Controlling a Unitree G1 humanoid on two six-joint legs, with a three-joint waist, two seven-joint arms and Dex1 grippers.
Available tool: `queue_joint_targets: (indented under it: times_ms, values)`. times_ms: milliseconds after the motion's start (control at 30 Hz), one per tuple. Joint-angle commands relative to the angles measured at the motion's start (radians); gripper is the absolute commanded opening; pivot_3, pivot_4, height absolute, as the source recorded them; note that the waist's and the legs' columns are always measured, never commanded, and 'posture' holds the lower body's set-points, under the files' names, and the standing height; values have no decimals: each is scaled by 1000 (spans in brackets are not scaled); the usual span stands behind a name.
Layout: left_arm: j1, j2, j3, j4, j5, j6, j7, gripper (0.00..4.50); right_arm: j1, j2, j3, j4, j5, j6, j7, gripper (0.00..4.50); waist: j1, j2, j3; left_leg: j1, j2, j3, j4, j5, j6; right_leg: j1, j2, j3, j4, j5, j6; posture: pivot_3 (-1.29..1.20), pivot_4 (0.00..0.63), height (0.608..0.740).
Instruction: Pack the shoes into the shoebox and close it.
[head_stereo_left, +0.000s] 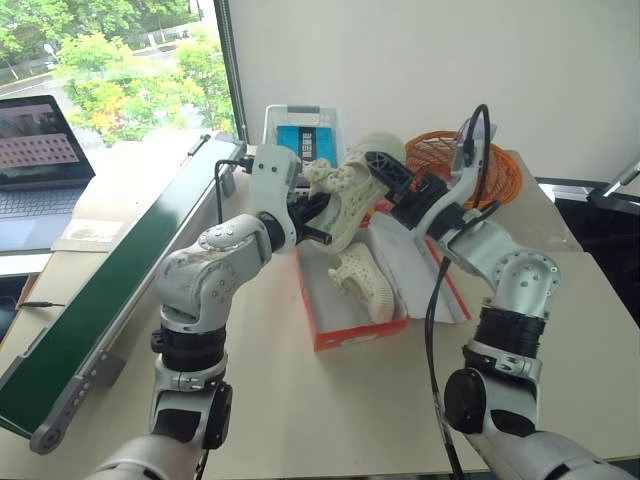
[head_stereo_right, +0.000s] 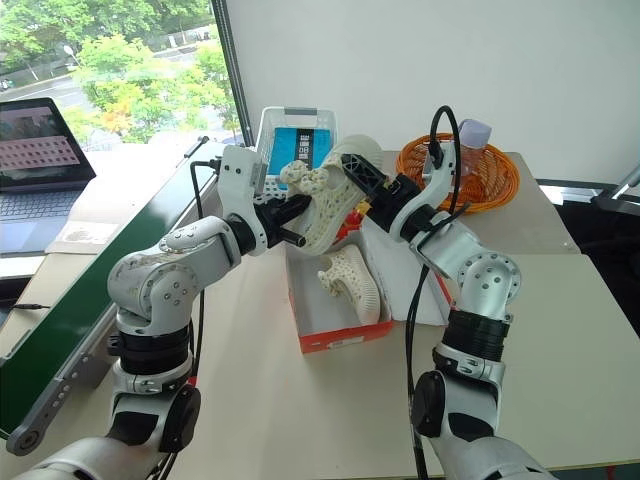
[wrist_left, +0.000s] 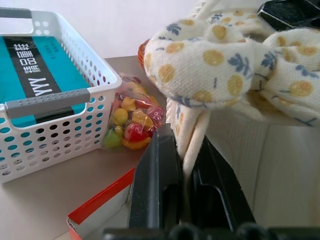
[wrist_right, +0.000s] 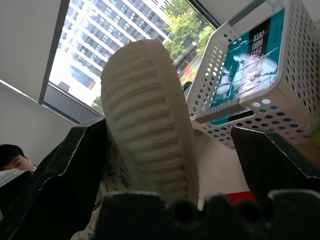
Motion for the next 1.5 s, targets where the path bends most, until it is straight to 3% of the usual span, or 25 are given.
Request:
queue_joint_targets:
  times_ms: [33, 233, 333, 533, 633, 833, 1133, 1500]
  values:
    - [-30, 3, -5, -47, -20, -6, -13, 0, 7, -13, 12, -50, 25, -26, 23, 3136, 0, 0, 0, 0, 0, 0, 0, 0, 0, 0, 0, 0, 0, 0, 0, 0, 150, 740]
    - [-38, 27, 10, -40, -45, 17, -33, 0, -5, -28, 11, -51, 31, -31, 16, 1059, 1, 0, 0, 0, 0, 0, 0, 0, 0, 0, 0, 0, 0, 0, 0, 0, 150, 740]
    - [-30, 64, 25, -71, -120, 63, -105, 997, -20, -49, 13, -46, 27, -33, 22, 632, 1, 0, 0, 0, 0, 0, 0, 0, 0, 0, 0, 0, 0, 0, 0, 0, 150, 740]
    - [-21, 208, 60, -86, -215, 104, -242, 3205, -63, -124, 29, -22, 18, -19, 55, 547, 0, 1, 1, 0, 0, 0, 0, 0, 0, 0, 0, 0, 0, 0, 0, 0, 150, 740]
    - [-28, 368, 69, -30, -198, 37, -357, 3212, -109, -204, 47, 29, 2, 8, 105, 535, -6, 4, 3, 0, 0, 0, 0, 0, 0, -1, 1, 0, 0, 0, 0, 0, 150, 740]
    - [-11, 506, 9, 23, -143, -69, -451, 3212, -180, -362, 222, 166, -102, 82, 337, 517, -3, 7, 4, 0, 0, 0, -1, 0, 0, 0, 0, 0, -3, -1, 0, 0, 150, 740]
    - [86, 517, -4, -53, -115, -109, -433, 3212, -243, -437, 550, 357, -322, 39, 797, 517, 1, 7, 5, -3, 0, 0, -1, 0, 1, -2, 0, 0, -3, -1, 0, 0, 150, 740]
    - [180, 542, 34, -123, -102, -103, -377, 3212, -320, -360, 699, 610, -553, -128, 1105, 517, 2, 7, 5, -6, 0, 1, 1, 0, 0, -6, 1, 0, -1, 0, 0, 0, 150, 740]
